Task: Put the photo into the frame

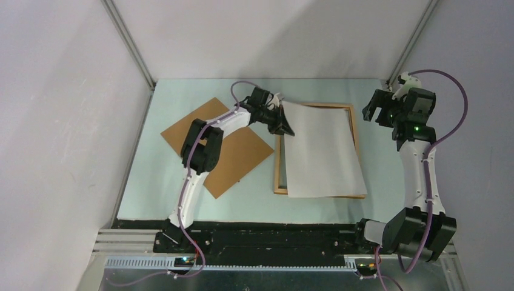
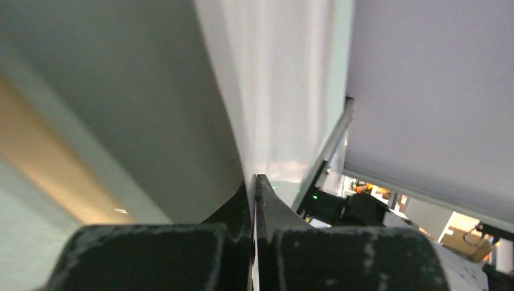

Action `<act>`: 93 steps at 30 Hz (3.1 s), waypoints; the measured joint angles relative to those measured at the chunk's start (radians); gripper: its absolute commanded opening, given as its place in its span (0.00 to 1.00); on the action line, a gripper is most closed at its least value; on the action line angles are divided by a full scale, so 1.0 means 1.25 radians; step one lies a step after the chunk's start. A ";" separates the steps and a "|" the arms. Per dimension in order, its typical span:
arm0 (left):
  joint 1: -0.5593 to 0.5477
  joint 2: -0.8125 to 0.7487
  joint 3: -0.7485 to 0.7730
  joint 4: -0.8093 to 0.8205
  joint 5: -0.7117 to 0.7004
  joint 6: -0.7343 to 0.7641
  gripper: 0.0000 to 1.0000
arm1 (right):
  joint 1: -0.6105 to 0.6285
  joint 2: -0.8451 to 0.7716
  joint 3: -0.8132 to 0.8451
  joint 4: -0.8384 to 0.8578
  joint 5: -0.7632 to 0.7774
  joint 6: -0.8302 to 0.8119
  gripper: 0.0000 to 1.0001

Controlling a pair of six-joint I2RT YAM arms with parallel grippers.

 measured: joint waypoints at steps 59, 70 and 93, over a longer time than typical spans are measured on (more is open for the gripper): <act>-0.002 0.196 0.289 -0.180 -0.168 0.100 0.00 | -0.024 -0.011 -0.126 0.010 0.008 -0.017 0.88; -0.005 0.205 0.294 -0.175 -0.188 0.092 0.00 | -0.026 -0.011 -0.126 0.011 0.002 -0.017 0.88; -0.009 0.205 0.248 -0.162 -0.240 0.049 0.00 | -0.031 -0.011 -0.127 0.011 -0.013 -0.017 0.88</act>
